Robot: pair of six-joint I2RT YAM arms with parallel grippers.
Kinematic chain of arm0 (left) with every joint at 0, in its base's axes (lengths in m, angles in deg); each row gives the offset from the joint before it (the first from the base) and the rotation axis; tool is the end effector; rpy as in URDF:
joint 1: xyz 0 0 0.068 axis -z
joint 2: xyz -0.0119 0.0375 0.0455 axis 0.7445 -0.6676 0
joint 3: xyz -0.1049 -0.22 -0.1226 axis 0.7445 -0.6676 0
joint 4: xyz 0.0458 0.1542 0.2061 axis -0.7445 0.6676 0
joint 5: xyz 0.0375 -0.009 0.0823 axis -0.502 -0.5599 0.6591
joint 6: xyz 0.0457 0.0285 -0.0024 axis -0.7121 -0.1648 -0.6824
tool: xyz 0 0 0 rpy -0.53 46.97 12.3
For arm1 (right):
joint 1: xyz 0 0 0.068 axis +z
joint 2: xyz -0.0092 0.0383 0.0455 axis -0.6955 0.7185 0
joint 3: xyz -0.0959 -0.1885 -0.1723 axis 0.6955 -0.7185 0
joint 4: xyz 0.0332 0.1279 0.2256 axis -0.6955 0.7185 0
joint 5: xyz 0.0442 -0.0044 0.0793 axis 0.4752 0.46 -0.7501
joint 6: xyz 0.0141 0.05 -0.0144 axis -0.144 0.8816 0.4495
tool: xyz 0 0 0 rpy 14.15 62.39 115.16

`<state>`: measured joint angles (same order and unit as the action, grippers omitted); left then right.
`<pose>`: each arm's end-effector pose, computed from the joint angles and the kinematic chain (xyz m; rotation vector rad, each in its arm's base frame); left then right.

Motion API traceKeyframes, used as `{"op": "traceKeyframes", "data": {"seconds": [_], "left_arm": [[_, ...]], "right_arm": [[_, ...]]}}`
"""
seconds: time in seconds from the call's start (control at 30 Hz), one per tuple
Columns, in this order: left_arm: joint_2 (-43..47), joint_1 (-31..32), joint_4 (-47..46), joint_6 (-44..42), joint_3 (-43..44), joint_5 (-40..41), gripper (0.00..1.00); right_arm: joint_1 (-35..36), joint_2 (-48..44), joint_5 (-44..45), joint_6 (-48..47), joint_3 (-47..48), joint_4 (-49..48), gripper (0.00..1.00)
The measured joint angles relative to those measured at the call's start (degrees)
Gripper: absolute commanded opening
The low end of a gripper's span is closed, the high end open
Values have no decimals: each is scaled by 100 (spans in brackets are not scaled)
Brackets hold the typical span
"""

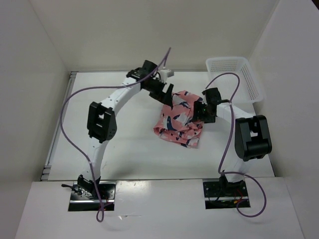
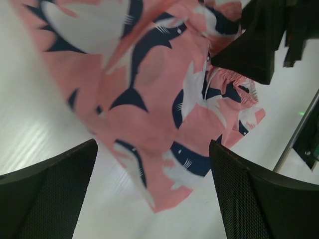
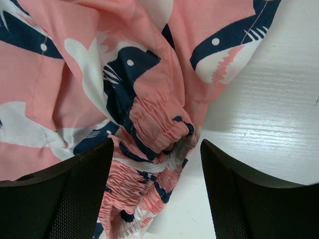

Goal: Fold and stack the shorts
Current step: Neatly place the folded shorts to the corner

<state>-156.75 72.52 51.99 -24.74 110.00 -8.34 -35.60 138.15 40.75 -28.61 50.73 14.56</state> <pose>0.4499 -0.2255 0.2743 0.7465 2.3374 -0.9067 0.3339 0.0539 0.1775 0.0326 2.6428 0.2671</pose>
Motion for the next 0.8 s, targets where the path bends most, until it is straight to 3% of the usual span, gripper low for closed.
{"op": "traceKeyframes", "data": {"seconds": [0.1,0.27,0.5,0.57,0.6,0.63,0.67,0.7,0.77,0.8], "left_arm": [[-422,378,15,-15,26,105,99],[-1158,391,103,-11,-68,153,99],[-1075,308,-9,59,-197,426,99],[-1054,310,-66,42,-254,343,87],[-1054,319,-98,39,-282,238,77],[-1056,315,-122,50,-321,103,64],[-1067,308,-129,52,-376,-37,34],[-1102,313,-114,61,-446,-197,23],[-1224,339,-72,26,-557,-520,17],[-1263,341,-28,35,-573,-706,6]], "right_arm": [[-17,-11,24,-74,33,136,76],[-28,-87,7,-118,42,286,76],[-68,-337,-122,-221,321,584,74],[-92,-476,-205,-278,481,625,69],[-98,-544,-243,-317,579,629,68],[-101,-612,-269,-350,691,623,66],[-101,-680,-297,-369,826,625,65],[-101,-723,-317,-393,973,614,65],[-109,-809,-337,-476,1298,546,65],[-120,-857,-332,-529,1436,501,65]]}}
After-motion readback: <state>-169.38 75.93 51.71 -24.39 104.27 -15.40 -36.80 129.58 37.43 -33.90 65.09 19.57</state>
